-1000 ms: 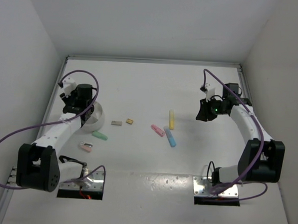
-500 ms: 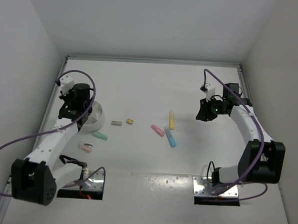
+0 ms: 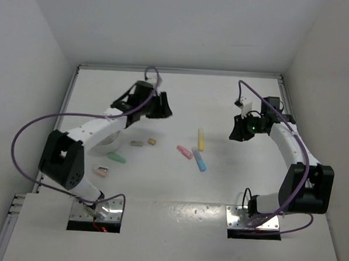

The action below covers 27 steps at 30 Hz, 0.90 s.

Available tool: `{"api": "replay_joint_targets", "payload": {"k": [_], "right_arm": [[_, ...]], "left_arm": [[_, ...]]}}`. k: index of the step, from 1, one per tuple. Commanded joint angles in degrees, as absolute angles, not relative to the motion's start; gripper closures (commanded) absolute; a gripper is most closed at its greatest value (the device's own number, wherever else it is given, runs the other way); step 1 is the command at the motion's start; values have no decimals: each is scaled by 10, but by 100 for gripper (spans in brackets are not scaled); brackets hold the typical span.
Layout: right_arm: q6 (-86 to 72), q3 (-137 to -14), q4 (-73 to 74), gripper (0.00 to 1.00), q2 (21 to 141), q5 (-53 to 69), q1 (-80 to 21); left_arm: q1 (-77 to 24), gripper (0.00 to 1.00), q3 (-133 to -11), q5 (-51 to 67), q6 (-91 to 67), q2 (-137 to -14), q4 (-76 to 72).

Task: Sort the stationery into containers
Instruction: Grab a piece of stationery with the left arm

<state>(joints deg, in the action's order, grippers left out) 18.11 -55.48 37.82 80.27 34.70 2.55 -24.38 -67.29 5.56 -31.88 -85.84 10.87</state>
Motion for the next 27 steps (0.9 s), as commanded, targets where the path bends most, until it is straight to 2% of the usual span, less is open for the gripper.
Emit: {"api": "replay_joint_targets", "payload": {"k": [1,2,3,5,6,12,18,20,27], "right_arm": [[193,-577,373,78,792,359,29],[193,-577,373,78,792,359,29],[193,-577,373,78,792,359,29],[193,-577,373,77,792,354,29],[193,-577,373,77,792,354,29],[188,-577,373,69,798,348,29],[188,-577,373,69,798,343,29],[188,-577,373,69,798,343,29],[188,-577,373,69,798,343,29]], "left_arm": [[-298,42,-662,109,-349,-887,155],[-306,42,-656,67,-380,-893,155],[-328,50,-656,48,-396,-899,155],[-355,56,-662,-1,-438,-920,155],[-385,63,-667,-15,-449,-928,155],[-463,62,-743,-12,-467,-1021,155],[-494,62,-786,3,-469,-1082,167],[-499,55,-786,-9,-483,-1090,181],[-518,53,-828,-47,-525,-1118,230]]}}
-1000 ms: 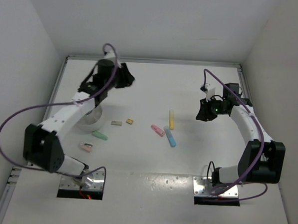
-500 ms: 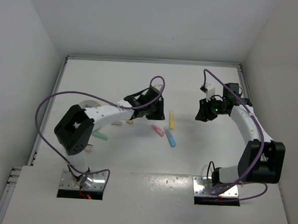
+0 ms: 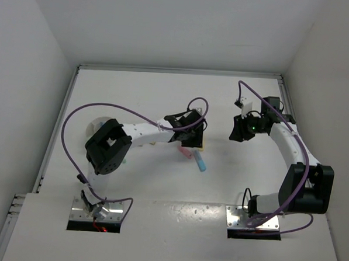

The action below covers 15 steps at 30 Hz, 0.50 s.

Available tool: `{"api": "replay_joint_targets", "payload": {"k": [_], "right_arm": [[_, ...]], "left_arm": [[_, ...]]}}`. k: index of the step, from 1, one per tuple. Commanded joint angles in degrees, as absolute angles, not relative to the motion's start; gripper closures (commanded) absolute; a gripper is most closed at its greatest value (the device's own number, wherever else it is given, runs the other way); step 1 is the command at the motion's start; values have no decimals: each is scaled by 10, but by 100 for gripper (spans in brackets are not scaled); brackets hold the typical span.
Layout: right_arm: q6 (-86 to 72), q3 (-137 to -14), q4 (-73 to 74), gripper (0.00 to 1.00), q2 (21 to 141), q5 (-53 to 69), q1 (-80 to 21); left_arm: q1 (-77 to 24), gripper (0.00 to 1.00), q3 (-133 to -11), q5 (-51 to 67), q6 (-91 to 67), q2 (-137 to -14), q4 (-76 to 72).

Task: Sort the stationery into containers
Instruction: Grab a piece of stationery with the left arm

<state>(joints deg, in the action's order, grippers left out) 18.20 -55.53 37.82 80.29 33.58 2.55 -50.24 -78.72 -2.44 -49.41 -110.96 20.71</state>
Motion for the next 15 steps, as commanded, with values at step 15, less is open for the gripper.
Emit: {"api": "replay_joint_targets", "payload": {"k": [15], "right_arm": [[188,-577,373,69,793,343,29]], "left_arm": [[-558,53,-900,-136,-600,-1165,344]]}}
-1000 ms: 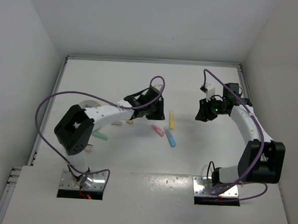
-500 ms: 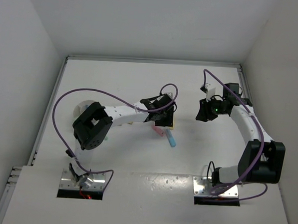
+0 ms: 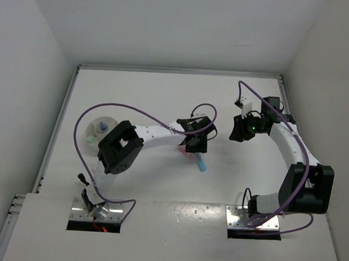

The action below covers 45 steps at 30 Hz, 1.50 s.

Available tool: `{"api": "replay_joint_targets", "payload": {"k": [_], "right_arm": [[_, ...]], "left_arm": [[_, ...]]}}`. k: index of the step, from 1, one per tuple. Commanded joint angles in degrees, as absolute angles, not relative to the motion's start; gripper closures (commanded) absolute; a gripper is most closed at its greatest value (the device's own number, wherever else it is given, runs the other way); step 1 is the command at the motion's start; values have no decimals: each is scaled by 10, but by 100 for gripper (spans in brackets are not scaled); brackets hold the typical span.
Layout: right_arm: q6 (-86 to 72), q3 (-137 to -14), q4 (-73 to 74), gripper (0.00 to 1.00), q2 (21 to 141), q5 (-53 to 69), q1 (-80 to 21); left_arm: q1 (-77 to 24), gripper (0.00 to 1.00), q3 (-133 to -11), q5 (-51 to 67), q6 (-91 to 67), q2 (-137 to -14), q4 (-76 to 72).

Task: Sort the stationery into containers
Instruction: Grab a piece of stationery with the left arm

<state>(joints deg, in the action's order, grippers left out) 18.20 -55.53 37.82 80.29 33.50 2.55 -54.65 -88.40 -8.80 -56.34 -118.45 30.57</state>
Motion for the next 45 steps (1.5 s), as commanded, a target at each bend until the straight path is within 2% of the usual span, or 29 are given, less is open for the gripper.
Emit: {"api": "replay_joint_targets", "payload": {"k": [1,3,26,30,35,37,39,40,43,44,45], "right_arm": [[188,-577,373,69,793,343,29],[188,-577,373,69,793,343,29],[188,-577,373,68,793,343,29],[188,-577,373,59,793,343,29],[188,-577,373,58,793,343,29],[188,-577,373,58,793,343,29],[188,-577,373,58,793,343,29],[188,-577,373,58,793,343,29],[188,-577,373,58,793,343,29],[188,-577,373,58,793,343,29],[188,-577,373,62,793,343,29]], "left_arm": [[-563,53,-894,-145,-609,-1159,349],[-569,52,-894,-172,-620,-1153,357],[-579,52,-926,-164,-634,-1227,374],[-584,52,-920,-159,-639,-1238,374],[-584,53,-920,-159,-639,-1250,374],[-590,57,-920,-159,-639,-1256,374],[-590,67,-920,-159,-645,-1256,374],[-590,83,-920,-159,-645,-1256,374],[-590,100,-913,-167,-645,-1239,374],[-590,100,-913,-172,-645,-1226,374],[-590,100,-897,-191,-645,-1191,381]]}}
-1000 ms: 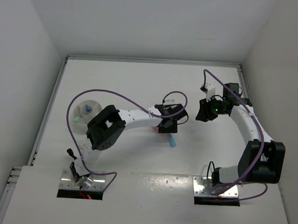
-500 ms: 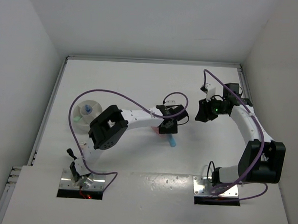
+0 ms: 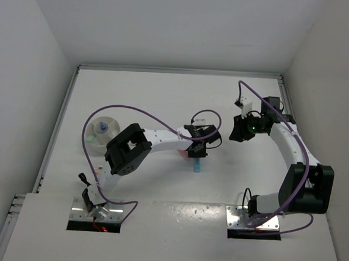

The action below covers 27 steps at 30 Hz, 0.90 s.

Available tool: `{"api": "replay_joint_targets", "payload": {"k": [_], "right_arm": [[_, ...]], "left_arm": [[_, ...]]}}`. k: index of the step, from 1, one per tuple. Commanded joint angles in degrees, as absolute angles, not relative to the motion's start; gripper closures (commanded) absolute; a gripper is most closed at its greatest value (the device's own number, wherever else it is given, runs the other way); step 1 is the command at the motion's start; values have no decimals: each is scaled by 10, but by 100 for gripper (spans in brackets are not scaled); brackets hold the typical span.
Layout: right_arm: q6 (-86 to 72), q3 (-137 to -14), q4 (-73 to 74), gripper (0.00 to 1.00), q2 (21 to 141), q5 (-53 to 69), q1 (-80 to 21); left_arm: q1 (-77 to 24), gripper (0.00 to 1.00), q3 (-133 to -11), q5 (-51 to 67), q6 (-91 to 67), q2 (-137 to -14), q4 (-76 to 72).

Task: Sort the stationery into containers
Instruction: Grab a piece of stationery with the left arm, then place the stationery into the container

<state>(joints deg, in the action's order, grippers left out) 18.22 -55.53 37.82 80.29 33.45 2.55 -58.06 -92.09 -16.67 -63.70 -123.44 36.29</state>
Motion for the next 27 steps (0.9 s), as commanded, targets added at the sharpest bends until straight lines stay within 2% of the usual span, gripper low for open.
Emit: {"api": "replay_joint_targets", "payload": {"k": [1,4,5,6,7,8,9,10,14,20,22,25,26,27], "right_arm": [[188,-577,373,71,793,343,29],[178,-577,367,100,793,350,29],[178,-577,367,100,801,350,29],[178,-588,378,97,809,350,19],[178,-594,384,69,819,350,9],[171,-602,397,59,843,359,4],[171,-612,405,55,856,354,-2],[155,-628,405,45,866,345,-19],[110,-651,366,34,887,290,-78],[65,-726,339,33,971,212,-142],[57,-745,339,37,994,205,-158],[52,-775,333,51,1033,205,-165],[52,-782,333,67,1039,199,-172],[52,-782,333,76,1044,199,-177]], "left_arm": [[-590,100,-888,-206,-650,-1191,381],[-595,100,-842,-286,-650,-1078,396],[-595,100,-828,-312,-644,-1008,411],[-595,100,-802,-368,-644,-970,422],[-595,100,-789,-401,-653,-932,433],[-595,100,-777,-436,-671,-894,467],[-595,100,-757,-472,-680,-856,487],[-590,100,-748,-544,-689,-784,507],[-514,100,-719,-637,-701,-635,602],[-387,100,-652,-723,-577,-494,558],[-362,100,-596,-723,-478,-471,456],[-303,100,-514,-692,-364,-456,297],[-262,100,-498,-672,-353,-456,274],[-238,100,-484,-666,-341,-464,239]]}}
